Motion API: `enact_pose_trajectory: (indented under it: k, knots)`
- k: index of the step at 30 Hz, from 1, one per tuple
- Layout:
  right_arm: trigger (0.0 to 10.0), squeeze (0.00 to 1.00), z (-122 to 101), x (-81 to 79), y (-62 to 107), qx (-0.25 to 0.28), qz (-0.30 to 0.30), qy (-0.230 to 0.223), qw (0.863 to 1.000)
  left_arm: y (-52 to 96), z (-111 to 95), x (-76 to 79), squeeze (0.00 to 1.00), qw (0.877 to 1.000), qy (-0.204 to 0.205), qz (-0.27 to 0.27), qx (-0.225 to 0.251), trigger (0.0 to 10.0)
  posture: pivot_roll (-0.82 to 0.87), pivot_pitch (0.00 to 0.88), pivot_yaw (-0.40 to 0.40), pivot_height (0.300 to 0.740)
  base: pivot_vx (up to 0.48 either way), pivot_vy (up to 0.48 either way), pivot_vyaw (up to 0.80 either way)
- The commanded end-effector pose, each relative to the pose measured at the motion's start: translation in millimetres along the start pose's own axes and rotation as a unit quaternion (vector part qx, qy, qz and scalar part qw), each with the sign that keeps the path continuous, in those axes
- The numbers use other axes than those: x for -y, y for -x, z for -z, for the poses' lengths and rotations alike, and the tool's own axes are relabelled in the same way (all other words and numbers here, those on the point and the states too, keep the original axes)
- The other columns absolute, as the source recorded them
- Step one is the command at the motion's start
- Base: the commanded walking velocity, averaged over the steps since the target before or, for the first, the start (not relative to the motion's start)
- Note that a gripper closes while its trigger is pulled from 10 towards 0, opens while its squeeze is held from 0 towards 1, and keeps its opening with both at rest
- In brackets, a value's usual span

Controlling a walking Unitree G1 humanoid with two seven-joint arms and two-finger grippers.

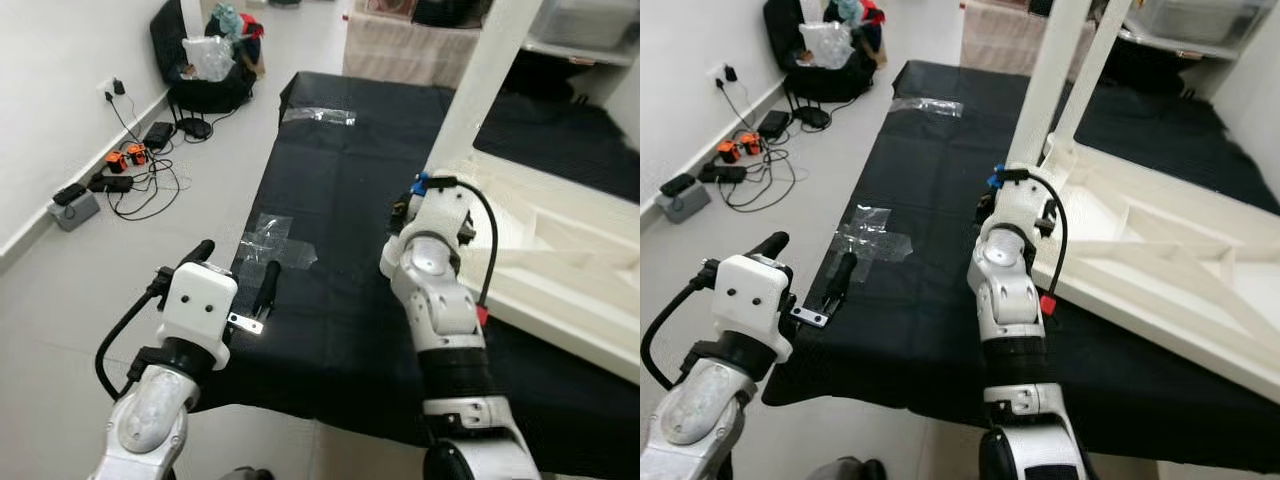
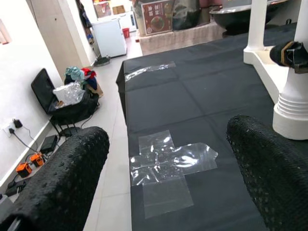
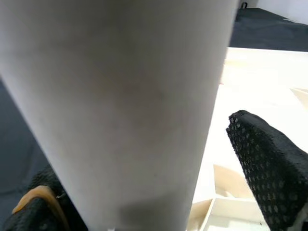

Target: Building children table

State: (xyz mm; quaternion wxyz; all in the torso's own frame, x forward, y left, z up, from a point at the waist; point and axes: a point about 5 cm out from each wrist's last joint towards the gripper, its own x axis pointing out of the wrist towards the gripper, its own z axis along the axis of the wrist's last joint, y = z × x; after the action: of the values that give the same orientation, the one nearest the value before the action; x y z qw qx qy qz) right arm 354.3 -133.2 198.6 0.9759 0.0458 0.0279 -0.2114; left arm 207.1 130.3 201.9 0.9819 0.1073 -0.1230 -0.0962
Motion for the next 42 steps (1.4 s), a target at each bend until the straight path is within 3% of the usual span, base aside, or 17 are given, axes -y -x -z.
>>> enact_pose_trajectory:
  k: [1,10,17,25,32,42]
  knots:
    - [10.0,0.00,-2.8,6.1,-2.5,0.004,0.011,-0.004,1.000,-0.7,4.8,0.7,0.00,1.000,0.002,-0.002,-0.012,10.0,0.08,0.137,-0.085,0.740,0.000,0.000,0.00]
    - [10.0,0.00,-12.7,5.2,2.5,0.038,-0.024,-0.039,0.998,-1.7,4.2,-0.3,0.00,1.000,0.001,-0.003,-0.011,10.0,0.08,0.140,-0.080,0.740,0.000,0.000,0.00]
    - [10.0,0.00,-20.0,8.3,7.5,0.063,-0.032,-0.042,0.997,-2.0,4.3,-0.7,0.00,1.000,0.001,-0.003,-0.011,10.0,0.08,0.140,-0.076,0.740,0.000,0.000,0.00]
    - [10.0,0.00,-34.2,9.7,14.2,0.095,-0.110,-0.073,0.987,-3.1,4.0,-0.6,0.00,1.000,0.001,-0.001,-0.009,10.0,0.08,0.136,-0.069,0.740,0.000,0.000,0.00]
    - [10.0,0.00,-53.2,11.3,8.4,0.124,-0.164,-0.101,0.973,-4.0,3.6,1.0,0.00,1.000,0.003,0.003,-0.007,10.0,0.08,0.135,-0.070,0.740,0.000,0.000,0.00]
    - [10.0,0.00,-72.5,11.1,-13.5,0.143,-0.252,-0.091,0.953,-4.0,2.8,0.5,0.00,1.000,0.003,0.001,-0.006,10.0,0.08,0.135,-0.073,0.740,0.000,0.000,0.00]
